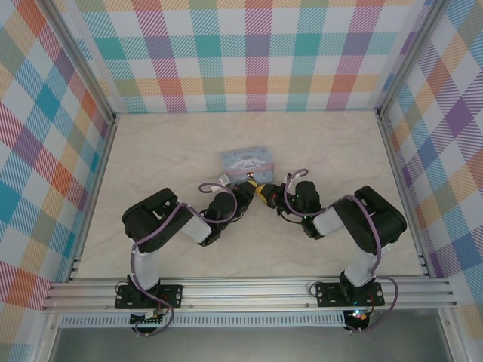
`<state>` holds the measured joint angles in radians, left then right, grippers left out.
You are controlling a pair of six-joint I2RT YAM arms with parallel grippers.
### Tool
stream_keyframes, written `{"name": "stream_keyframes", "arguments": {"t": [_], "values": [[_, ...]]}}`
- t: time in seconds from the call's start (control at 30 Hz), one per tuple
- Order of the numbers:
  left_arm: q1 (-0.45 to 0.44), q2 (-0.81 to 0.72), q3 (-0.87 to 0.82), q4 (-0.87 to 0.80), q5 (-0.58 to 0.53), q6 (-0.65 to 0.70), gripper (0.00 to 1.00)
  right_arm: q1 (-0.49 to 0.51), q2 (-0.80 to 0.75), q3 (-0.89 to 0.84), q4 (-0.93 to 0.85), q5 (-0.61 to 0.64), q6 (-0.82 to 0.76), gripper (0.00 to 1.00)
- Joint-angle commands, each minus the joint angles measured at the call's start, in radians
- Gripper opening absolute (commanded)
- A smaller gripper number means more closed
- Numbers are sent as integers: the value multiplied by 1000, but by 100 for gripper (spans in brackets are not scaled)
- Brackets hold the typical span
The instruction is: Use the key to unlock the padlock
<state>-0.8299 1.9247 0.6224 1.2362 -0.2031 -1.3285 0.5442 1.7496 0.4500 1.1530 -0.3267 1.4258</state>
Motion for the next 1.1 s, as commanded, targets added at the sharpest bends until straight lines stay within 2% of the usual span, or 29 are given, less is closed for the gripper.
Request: {"name": "stream_keyframes", "arguments": {"t": [0.0, 0.5, 0.8, 1.07], "values": [[-69, -2, 23, 100, 202, -17, 0, -15, -9, 50, 41, 27, -30, 2], [-69, -26, -24, 101, 184, -15, 0, -124, -17, -1, 32, -14, -53, 1], [-71, -14, -11, 103, 195, -20, 0, -120, -17, 32, 5, -27, -63, 1], [-70, -11, 2, 101, 182, -22, 0, -54, 6, 31, 44, 0, -24, 1]]}}
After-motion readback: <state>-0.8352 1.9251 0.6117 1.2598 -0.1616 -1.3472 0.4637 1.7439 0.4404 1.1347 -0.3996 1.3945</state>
